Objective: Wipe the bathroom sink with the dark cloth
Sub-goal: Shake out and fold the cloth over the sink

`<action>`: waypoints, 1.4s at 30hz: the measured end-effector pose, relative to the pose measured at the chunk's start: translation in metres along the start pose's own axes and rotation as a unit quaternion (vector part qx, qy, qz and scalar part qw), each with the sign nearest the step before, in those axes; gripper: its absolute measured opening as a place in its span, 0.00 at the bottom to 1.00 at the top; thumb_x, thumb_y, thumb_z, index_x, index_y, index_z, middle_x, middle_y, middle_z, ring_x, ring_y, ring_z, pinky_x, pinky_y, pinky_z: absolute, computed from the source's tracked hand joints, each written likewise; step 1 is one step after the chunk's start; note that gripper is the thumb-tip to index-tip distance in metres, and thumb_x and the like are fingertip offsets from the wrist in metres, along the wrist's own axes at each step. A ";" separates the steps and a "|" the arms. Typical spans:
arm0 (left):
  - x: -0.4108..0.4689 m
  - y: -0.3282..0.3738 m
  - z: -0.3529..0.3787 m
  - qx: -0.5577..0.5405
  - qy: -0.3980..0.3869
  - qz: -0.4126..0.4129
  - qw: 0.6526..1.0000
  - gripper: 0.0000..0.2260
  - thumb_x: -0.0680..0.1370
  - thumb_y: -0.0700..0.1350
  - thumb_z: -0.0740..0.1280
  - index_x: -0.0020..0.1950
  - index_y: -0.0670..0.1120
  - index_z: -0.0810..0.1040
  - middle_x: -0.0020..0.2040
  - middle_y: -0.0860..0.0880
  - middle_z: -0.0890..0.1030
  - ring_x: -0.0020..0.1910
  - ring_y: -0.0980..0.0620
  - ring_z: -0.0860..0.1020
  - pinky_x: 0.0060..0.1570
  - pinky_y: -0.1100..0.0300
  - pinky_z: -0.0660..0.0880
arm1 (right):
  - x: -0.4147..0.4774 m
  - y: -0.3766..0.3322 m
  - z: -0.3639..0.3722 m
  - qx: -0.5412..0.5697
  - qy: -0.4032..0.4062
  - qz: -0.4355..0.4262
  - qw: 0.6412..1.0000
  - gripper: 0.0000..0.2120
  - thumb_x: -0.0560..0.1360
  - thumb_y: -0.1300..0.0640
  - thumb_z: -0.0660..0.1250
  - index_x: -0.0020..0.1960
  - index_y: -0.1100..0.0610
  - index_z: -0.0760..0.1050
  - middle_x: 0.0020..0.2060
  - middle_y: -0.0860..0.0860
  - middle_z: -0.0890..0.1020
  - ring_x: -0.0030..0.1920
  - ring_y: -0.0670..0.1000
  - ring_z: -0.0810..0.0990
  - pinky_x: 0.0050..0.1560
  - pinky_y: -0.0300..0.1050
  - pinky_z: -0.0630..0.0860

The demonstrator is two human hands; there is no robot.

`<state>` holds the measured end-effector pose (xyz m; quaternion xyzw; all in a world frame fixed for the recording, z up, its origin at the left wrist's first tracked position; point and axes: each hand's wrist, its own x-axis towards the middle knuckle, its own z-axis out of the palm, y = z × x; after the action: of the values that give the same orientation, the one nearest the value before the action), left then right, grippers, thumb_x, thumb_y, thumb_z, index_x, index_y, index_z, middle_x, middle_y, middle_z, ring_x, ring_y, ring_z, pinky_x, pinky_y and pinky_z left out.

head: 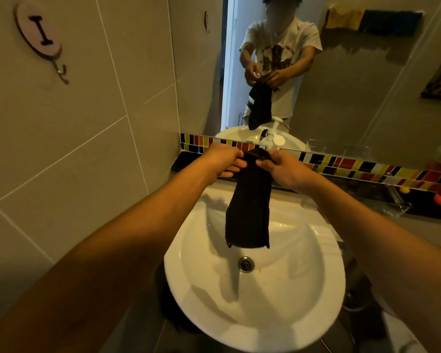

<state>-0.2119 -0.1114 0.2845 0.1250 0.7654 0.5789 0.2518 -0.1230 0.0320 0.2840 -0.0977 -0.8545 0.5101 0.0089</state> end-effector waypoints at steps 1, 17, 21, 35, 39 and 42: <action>0.000 -0.005 -0.005 0.039 0.011 0.026 0.999 0.06 0.79 0.43 0.63 0.55 0.46 0.76 0.46 0.47 0.81 0.46 0.52 0.79 0.46 0.58 0.75 | -0.001 -0.002 -0.002 0.000 -0.003 -0.001 1.000 0.10 0.80 0.57 0.58 0.57 0.57 0.76 0.47 0.51 0.81 0.50 0.48 0.79 0.46 0.40 0.72; 0.010 -0.039 -0.035 -0.033 -0.098 0.027 0.994 0.09 0.80 0.45 0.62 0.59 0.49 0.75 0.54 0.47 0.80 0.57 0.46 0.79 0.54 0.53 0.78 | -0.012 0.024 -0.033 0.061 0.020 0.095 0.993 0.13 0.81 0.49 0.53 0.53 0.54 0.74 0.51 0.54 0.80 0.57 0.55 0.78 0.57 0.49 0.73; 0.008 -0.040 -0.018 -0.069 -0.092 0.017 0.993 0.12 0.82 0.47 0.57 0.65 0.53 0.69 0.55 0.48 0.78 0.55 0.45 0.79 0.59 0.43 0.76 | -0.007 0.036 -0.020 0.172 0.045 0.109 0.978 0.19 0.82 0.47 0.51 0.64 0.56 0.71 0.58 0.52 0.78 0.61 0.56 0.75 0.56 0.51 0.71; 0.025 -0.067 0.003 0.043 0.126 0.064 0.989 0.13 0.83 0.49 0.52 0.60 0.44 0.70 0.52 0.45 0.73 0.53 0.47 0.73 0.51 0.54 0.69 | -0.008 0.079 0.028 0.374 -0.066 0.171 0.909 0.20 0.78 0.44 0.59 0.63 0.55 0.74 0.58 0.57 0.80 0.57 0.55 0.81 0.55 0.49 0.80; 0.025 -0.072 0.005 0.031 0.106 0.025 0.994 0.15 0.83 0.51 0.52 0.63 0.44 0.70 0.56 0.43 0.74 0.57 0.46 0.73 0.56 0.52 0.70 | -0.016 0.094 0.050 0.322 -0.095 0.222 0.916 0.15 0.77 0.56 0.64 0.62 0.61 0.73 0.53 0.58 0.81 0.48 0.52 0.83 0.40 0.42 0.80; 0.022 -0.084 -0.002 0.025 0.067 0.003 0.997 0.16 0.83 0.52 0.51 0.66 0.47 0.68 0.62 0.42 0.72 0.60 0.45 0.72 0.63 0.49 0.69 | -0.009 0.100 0.049 0.279 -0.065 0.206 0.936 0.13 0.80 0.55 0.59 0.62 0.59 0.72 0.56 0.56 0.80 0.56 0.54 0.78 0.53 0.48 0.76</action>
<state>-0.2231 -0.1275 0.2003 0.0947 0.7945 0.5673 0.1949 -0.1036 0.0336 0.1743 -0.2319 -0.6376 0.7238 -0.1255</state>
